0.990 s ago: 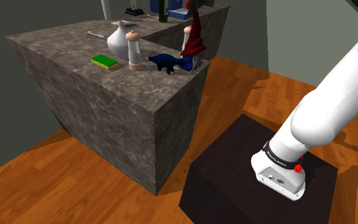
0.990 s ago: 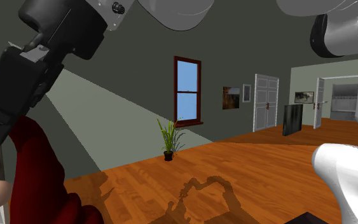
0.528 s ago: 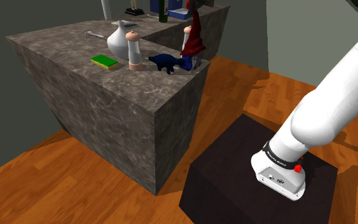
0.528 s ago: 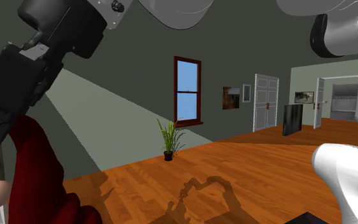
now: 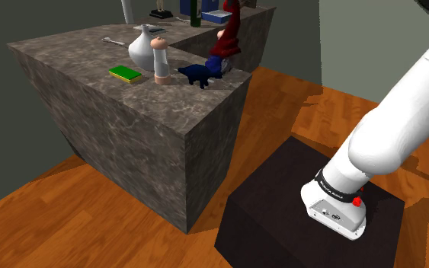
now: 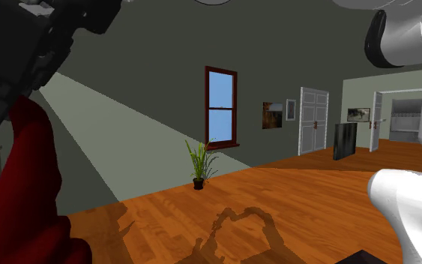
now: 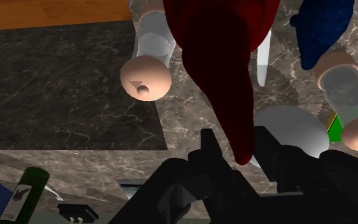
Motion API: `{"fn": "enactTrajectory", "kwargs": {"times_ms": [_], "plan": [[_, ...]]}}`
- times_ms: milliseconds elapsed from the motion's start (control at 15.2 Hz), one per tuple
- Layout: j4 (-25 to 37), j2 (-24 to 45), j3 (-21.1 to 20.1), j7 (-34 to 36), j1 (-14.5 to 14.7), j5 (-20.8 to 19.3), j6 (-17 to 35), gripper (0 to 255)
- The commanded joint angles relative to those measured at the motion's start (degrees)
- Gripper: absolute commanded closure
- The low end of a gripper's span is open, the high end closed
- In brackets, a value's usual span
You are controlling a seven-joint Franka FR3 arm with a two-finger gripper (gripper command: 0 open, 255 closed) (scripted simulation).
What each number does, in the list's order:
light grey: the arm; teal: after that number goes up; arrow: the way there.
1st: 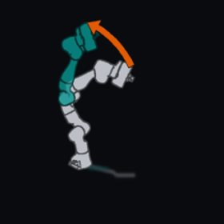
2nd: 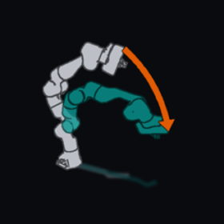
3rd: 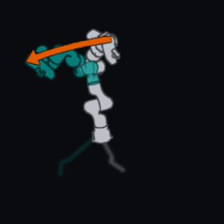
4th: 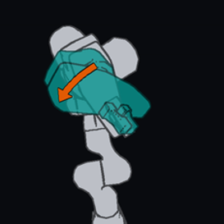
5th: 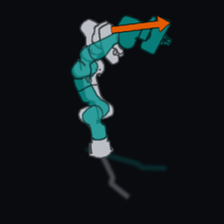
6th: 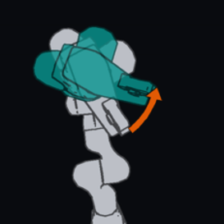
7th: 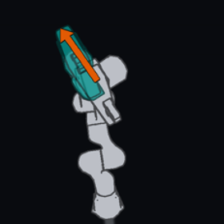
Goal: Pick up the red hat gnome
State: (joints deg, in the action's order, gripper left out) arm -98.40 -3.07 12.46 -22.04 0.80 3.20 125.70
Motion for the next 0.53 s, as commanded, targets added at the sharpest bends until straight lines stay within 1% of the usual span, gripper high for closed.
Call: {"fn": "enactTrajectory", "kwargs": {"times_ms": [0, 330, 462], "plan": [[2.02, 0.22, -0.04, 0.18, 0.03, -0.03, -1.57, 255], [7.02, 1.16, 0.05, 0.26, -0.03, 0.13, -5.66, 255], [7.19, 1.20, 0.05, 0.26, -0.03, 0.13, -5.78, 255]]}}
